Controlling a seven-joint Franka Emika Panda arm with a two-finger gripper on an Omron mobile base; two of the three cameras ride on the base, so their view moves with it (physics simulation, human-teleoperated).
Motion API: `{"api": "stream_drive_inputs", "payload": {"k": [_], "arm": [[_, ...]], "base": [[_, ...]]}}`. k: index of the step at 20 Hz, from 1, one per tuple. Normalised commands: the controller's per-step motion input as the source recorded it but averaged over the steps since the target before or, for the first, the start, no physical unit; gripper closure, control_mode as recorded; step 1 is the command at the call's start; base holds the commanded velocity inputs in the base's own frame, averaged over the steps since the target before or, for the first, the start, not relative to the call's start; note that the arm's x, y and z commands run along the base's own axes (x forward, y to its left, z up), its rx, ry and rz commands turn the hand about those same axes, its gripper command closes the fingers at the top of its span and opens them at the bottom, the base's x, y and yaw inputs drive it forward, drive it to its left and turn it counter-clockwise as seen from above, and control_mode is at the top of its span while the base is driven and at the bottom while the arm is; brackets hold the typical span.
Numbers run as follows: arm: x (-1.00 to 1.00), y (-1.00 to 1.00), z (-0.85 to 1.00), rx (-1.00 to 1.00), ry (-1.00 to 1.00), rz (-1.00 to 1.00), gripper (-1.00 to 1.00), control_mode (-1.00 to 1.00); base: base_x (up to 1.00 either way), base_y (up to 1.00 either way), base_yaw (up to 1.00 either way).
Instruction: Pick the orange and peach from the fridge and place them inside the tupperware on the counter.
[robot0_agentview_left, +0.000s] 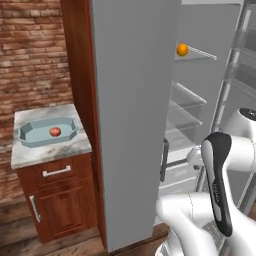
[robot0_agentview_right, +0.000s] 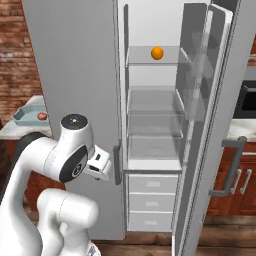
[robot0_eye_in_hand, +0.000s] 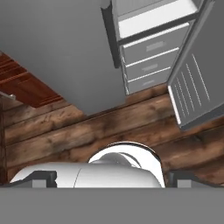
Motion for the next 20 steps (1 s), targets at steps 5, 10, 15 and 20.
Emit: {"api": "stream_drive_inputs", "payload": {"k": [5, 10, 15, 20], "arm": [[0.0, 0.0, 0.0, 0.0, 0.0, 0.0, -1.0, 1.0], [0.0, 0.0, 0.0, 0.0, 0.0, 0.0, -1.0, 1.0], [0.0, 0.0, 0.0, 0.0, 0.0, 0.0, -1.0, 1.0], [0.0, 0.0, 0.0, 0.0, 0.0, 0.0, -1.0, 1.0]], "base": [[0.34, -0.42, -0.19], [0.37, -0.28, -0.18], [0.49, -0.1, -0.03], [0.44, -0.05, 0.0]]}}
